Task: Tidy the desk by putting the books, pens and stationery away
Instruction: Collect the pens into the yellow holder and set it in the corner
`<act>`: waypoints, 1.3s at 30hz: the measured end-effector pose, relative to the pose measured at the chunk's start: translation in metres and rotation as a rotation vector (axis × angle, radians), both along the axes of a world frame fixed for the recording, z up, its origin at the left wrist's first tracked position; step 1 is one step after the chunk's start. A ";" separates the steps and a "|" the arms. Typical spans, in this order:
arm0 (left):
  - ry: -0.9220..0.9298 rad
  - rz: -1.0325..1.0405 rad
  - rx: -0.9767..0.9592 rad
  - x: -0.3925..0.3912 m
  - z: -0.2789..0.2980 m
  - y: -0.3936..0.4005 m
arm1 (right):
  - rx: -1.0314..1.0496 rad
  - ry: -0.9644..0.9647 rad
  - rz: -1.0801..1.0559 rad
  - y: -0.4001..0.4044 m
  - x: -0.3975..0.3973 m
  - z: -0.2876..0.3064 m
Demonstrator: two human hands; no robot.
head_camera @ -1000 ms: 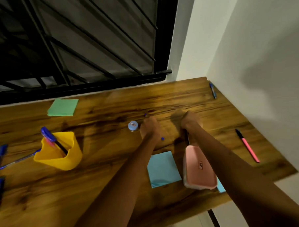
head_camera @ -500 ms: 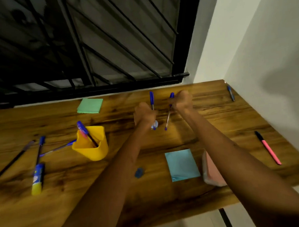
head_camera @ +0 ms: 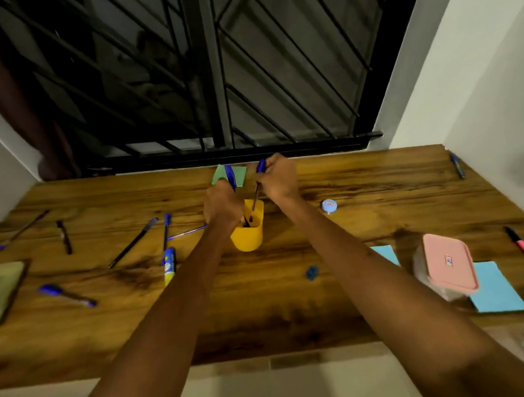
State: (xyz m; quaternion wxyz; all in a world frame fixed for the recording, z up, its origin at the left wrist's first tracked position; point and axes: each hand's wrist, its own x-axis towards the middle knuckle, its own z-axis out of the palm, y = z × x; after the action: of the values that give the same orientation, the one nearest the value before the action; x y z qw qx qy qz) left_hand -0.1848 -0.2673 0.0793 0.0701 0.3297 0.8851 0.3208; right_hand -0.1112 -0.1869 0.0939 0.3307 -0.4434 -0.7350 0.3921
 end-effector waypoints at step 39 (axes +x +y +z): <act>-0.136 -0.473 -0.064 0.420 -0.109 0.473 | -0.787 -0.920 -0.501 0.283 0.447 -0.064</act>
State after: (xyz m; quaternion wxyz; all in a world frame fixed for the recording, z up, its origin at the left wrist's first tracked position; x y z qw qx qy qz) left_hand 0.2349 0.2052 -0.0295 0.2132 0.5029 0.7863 0.2887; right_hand 0.3359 0.0963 0.0300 -0.1231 -0.8116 -0.4775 0.3133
